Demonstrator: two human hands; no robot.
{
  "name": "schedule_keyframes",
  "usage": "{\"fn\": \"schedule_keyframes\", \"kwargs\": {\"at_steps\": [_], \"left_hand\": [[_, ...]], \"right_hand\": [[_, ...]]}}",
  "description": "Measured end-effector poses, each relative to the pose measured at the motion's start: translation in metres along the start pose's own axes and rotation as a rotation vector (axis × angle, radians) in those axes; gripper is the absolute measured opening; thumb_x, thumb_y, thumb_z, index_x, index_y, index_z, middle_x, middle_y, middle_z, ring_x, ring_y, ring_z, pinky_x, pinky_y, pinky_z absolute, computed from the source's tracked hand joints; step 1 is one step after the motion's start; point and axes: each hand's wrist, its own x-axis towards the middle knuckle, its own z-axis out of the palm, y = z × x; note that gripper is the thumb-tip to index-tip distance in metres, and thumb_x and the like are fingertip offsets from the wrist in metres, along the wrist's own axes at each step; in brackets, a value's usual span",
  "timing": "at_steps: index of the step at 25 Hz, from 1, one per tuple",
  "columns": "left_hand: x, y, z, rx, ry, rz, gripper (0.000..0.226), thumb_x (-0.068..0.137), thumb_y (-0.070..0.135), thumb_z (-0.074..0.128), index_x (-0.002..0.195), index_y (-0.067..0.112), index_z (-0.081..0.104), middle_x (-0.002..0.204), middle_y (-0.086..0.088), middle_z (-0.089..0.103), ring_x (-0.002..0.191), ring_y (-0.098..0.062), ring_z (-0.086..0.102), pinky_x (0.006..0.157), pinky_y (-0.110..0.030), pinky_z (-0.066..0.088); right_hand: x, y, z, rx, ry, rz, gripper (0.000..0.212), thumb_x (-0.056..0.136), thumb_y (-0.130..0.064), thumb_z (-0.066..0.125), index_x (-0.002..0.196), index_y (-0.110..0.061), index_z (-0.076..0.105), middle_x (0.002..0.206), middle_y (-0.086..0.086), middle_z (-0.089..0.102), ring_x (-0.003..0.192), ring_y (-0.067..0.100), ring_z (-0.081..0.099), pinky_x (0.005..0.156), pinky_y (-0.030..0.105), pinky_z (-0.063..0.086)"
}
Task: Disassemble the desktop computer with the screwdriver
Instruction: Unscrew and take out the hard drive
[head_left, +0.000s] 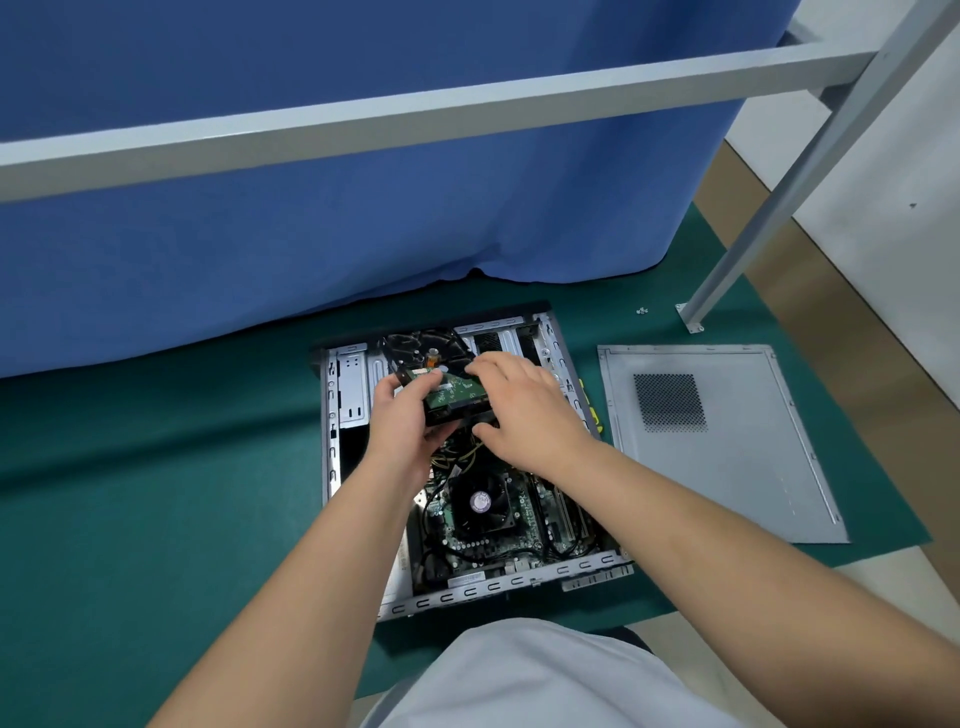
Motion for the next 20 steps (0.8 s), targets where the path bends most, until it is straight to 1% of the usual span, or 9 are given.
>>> {"fn": "schedule_keyframes", "kwargs": {"at_steps": [2,5,7,10,11,13,16,18,20], "left_hand": [[-0.003,0.0,0.006,0.033,-0.008,0.022,0.03,0.091,0.024,0.072,0.114,0.019,0.055,0.112,-0.012,0.073,0.097,-0.029,0.073,0.077,-0.037,0.061],[-0.008,0.0,0.015,0.071,-0.045,0.034,0.037,0.094,0.045,0.068,0.118,0.021,0.054,0.109,-0.007,0.077,0.09,-0.024,0.075,0.079,-0.038,0.059],[-0.007,0.001,0.017,0.103,-0.076,0.037,0.042,0.099,0.057,0.056,0.124,0.023,0.059,0.112,-0.004,0.078,0.093,-0.018,0.076,0.077,-0.033,0.055],[-0.002,0.0,0.018,0.089,-0.021,0.032,0.03,0.102,0.05,0.056,0.123,0.029,0.062,0.124,0.001,0.071,0.102,-0.017,0.071,0.082,-0.033,0.056],[0.001,0.0,0.02,0.066,-0.008,0.015,0.028,0.102,0.045,0.06,0.123,0.028,0.061,0.126,0.0,0.068,0.109,-0.019,0.069,0.088,-0.034,0.056],[0.005,0.0,0.028,0.003,-0.056,-0.04,0.033,0.102,0.037,0.062,0.13,0.02,0.061,0.127,-0.005,0.07,0.116,-0.025,0.069,0.095,-0.037,0.057],[0.006,0.001,0.047,-0.111,-0.142,-0.089,0.031,0.102,0.029,0.061,0.126,0.009,0.065,0.117,-0.011,0.076,0.104,-0.022,0.074,0.082,-0.032,0.06],[0.008,0.001,0.057,-0.16,-0.138,-0.09,0.027,0.1,0.023,0.065,0.121,0.006,0.066,0.113,-0.014,0.076,0.093,-0.022,0.076,0.073,-0.029,0.061],[0.012,-0.001,0.066,-0.127,-0.125,-0.069,0.021,0.098,0.021,0.067,0.114,0.006,0.067,0.109,-0.014,0.077,0.09,-0.023,0.077,0.076,-0.033,0.063]], "right_hand": [[0.005,0.0,0.001,-0.048,-0.018,-0.034,0.069,0.088,-0.021,0.071,0.151,-0.018,0.043,0.151,-0.001,0.045,0.141,0.021,0.038,0.119,0.038,0.027],[0.008,0.008,-0.002,-0.087,0.065,-0.05,0.059,0.088,-0.007,0.062,0.146,-0.013,0.051,0.141,0.004,0.059,0.129,0.026,0.053,0.11,0.039,0.041],[0.007,0.012,-0.006,0.042,0.126,0.03,0.051,0.088,-0.005,0.059,0.138,-0.016,0.058,0.123,0.002,0.069,0.111,0.024,0.061,0.091,0.038,0.052],[0.004,0.022,-0.015,0.455,0.193,0.307,0.015,0.095,-0.023,0.067,0.11,-0.026,0.064,0.082,-0.014,0.066,0.07,0.003,0.06,0.062,0.022,0.044],[0.002,0.025,-0.017,0.664,0.199,0.392,0.01,0.095,-0.028,0.069,0.104,-0.026,0.064,0.08,-0.014,0.067,0.07,-0.001,0.062,0.064,0.019,0.046],[-0.002,0.029,-0.02,1.142,0.133,0.528,0.013,0.096,-0.023,0.071,0.109,-0.023,0.067,0.099,-0.008,0.077,0.091,0.004,0.071,0.082,0.028,0.057],[-0.009,0.042,-0.022,1.68,0.024,0.627,0.024,0.099,-0.01,0.065,0.121,-0.018,0.065,0.116,0.002,0.077,0.105,0.021,0.074,0.082,0.031,0.06],[-0.012,0.053,-0.026,1.665,-0.016,0.683,0.031,0.098,-0.014,0.067,0.129,-0.013,0.059,0.119,0.007,0.075,0.107,0.029,0.073,0.084,0.035,0.061],[-0.016,0.069,-0.033,1.22,-0.031,0.682,0.063,0.092,-0.027,0.077,0.142,-0.016,0.041,0.132,-0.001,0.066,0.116,0.023,0.066,0.096,0.039,0.054]]}}
